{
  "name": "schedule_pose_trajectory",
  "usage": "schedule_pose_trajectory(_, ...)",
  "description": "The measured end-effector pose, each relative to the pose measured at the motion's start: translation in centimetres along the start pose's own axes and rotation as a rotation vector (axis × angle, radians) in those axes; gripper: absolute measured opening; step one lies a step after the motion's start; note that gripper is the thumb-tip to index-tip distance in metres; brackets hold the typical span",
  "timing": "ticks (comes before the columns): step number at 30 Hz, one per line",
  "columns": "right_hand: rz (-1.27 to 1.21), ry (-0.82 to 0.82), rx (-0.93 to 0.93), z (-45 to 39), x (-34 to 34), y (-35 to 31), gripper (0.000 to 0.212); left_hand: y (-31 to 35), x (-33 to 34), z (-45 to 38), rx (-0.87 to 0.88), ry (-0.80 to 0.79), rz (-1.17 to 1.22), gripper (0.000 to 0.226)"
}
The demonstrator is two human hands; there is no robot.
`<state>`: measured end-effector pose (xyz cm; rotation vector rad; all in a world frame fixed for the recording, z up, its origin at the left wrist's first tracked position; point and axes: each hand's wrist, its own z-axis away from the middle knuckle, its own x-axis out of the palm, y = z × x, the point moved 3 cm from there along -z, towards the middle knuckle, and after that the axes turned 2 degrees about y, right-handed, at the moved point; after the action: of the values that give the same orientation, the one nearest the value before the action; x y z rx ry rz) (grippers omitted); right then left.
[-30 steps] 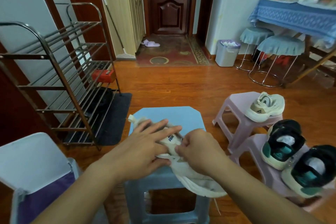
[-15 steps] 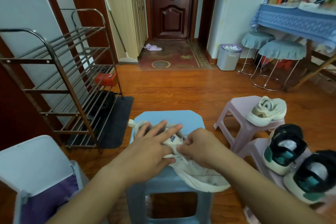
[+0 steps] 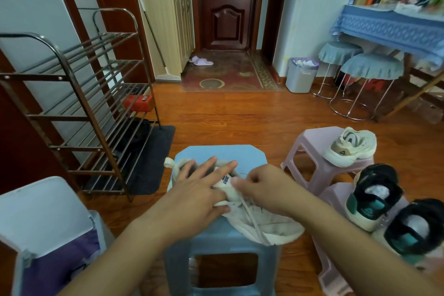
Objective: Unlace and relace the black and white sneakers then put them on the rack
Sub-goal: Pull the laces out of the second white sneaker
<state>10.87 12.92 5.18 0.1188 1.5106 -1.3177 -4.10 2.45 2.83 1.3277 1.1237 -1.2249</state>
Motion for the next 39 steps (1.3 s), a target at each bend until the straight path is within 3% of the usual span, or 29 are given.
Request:
schedule_pose_trajectory(2,0.097,-0.013,-0.001,-1.1,1.0,-0.5,0.041,-0.1,0.0,0.0,0.007,0.006,0.019,0.068)
schedule_pose_trajectory(5,0.127,-0.121,-0.105,0.4,-0.1,-1.3,0.025,-0.2,0.0,-0.2,-0.007,-0.028,0.017,0.052)
schedule_pose_trajectory(7,0.066,-0.494,-0.3,3.8,-1.2,-2.0,0.013,-0.3,0.1,-0.4,-0.008,-0.019,0.003,0.046)
schedule_pose_trajectory(9,0.084,-0.898,-0.381,7.2,-2.0,-1.8,0.009,-0.4,0.2,-0.4,-0.004,0.002,0.027,0.038)
schedule_pose_trajectory(10,0.12,-0.954,-0.371,7.8,-2.1,-1.3,0.009,-0.4,0.2,-0.3,0.0,0.016,0.041,0.033)
schedule_pose_trajectory(12,0.126,-0.703,-0.288,6.2,-1.6,-0.8,0.021,-0.4,0.2,-0.2,0.012,0.035,0.053,0.027)
schedule_pose_trajectory(14,0.046,-0.2,-0.153,2.9,-0.9,-0.3,0.04,-0.6,0.4,-0.1,0.025,0.051,0.036,0.029)
schedule_pose_trajectory(15,0.014,-0.024,-0.093,1.6,-0.4,-0.4,0.046,-0.6,0.5,0.0,0.034,0.071,0.036,0.034)
schedule_pose_trajectory(17,0.058,0.065,-0.007,-0.1,0.9,-0.9,0.045,-0.7,0.7,0.0,0.047,0.102,0.055,0.045)
schedule_pose_trajectory(21,0.148,-0.034,0.031,-0.4,1.0,-1.1,0.022,-0.6,0.5,-0.2,0.025,0.029,0.052,0.047)
schedule_pose_trajectory(23,0.027,-0.266,-0.131,1.6,-0.3,-1.3,0.014,-0.7,0.4,-0.3,0.026,0.028,0.048,0.043)
schedule_pose_trajectory(26,0.055,-0.954,-0.408,6.6,-1.0,-1.9,0.01,-1.0,0.5,-0.3,0.038,0.04,0.059,0.035)
schedule_pose_trajectory(28,0.237,-1.092,-0.407,7.4,-0.7,-0.8,0.012,-1.1,0.6,-0.3,0.045,0.049,0.057,0.035)
schedule_pose_trajectory(30,0.243,-0.926,-0.345,6.1,-0.3,0.0,0.019,-1.1,0.6,-0.1,0.056,0.049,0.055,0.037)
schedule_pose_trajectory(34,0.119,-0.082,-0.326,0.7,-1.6,1.9,0.011,-1.1,0.4,0.2,0.082,0.04,0.07,0.042)
schedule_pose_trajectory(35,0.187,-0.001,-0.358,-0.1,-1.5,2.2,0.014,-1.1,0.2,0.3,0.094,0.044,0.091,0.042)
schedule_pose_trajectory(39,0.228,-0.023,-0.486,-0.6,0.2,1.9,0.016,-1.8,-0.5,0.8,0.15,0.062,0.154,0.035)
